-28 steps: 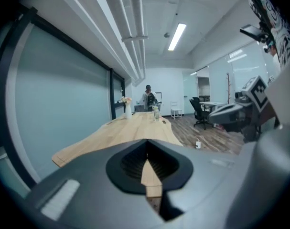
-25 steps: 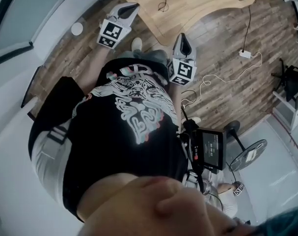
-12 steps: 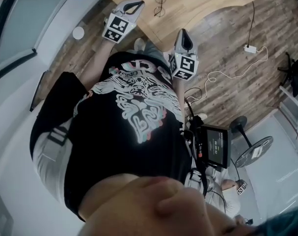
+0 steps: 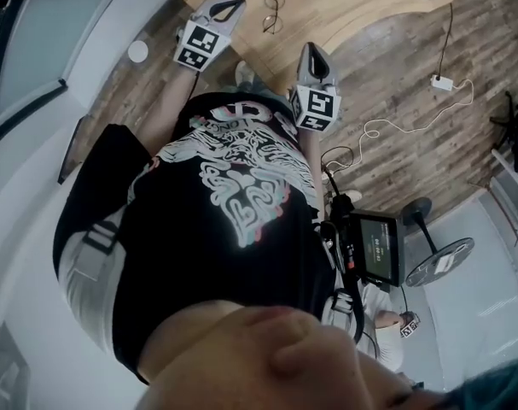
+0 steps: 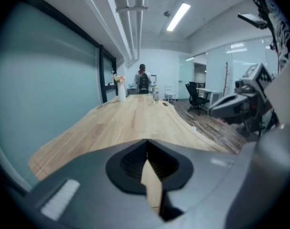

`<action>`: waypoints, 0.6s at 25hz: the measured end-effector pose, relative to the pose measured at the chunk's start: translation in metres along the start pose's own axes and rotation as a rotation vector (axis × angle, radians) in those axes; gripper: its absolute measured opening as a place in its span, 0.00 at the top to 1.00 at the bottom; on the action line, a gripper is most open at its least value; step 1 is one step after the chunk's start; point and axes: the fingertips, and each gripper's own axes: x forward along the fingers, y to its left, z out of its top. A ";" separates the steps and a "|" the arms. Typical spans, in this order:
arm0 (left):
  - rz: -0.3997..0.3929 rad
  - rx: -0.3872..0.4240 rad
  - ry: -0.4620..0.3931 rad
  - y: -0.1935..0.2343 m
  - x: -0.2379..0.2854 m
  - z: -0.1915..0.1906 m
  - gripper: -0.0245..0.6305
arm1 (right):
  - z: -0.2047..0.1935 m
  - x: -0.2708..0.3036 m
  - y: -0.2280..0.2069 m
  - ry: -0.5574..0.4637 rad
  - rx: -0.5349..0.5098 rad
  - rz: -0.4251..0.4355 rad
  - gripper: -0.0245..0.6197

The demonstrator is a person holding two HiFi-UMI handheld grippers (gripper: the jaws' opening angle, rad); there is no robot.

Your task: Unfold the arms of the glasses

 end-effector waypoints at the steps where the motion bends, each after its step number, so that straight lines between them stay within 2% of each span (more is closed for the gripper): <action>1: -0.001 0.009 0.012 0.002 0.004 -0.002 0.98 | -0.002 0.003 -0.002 0.003 0.005 0.006 0.96; 5: -0.018 0.067 0.042 0.009 0.022 -0.005 0.98 | -0.009 0.013 -0.014 0.016 0.029 0.009 0.96; 10: -0.081 0.151 0.086 0.012 0.070 -0.017 0.98 | -0.023 0.041 -0.039 0.044 0.044 0.000 0.96; 15: -0.154 0.181 0.156 0.006 0.105 -0.041 0.98 | -0.032 0.054 -0.055 0.033 0.055 -0.005 0.96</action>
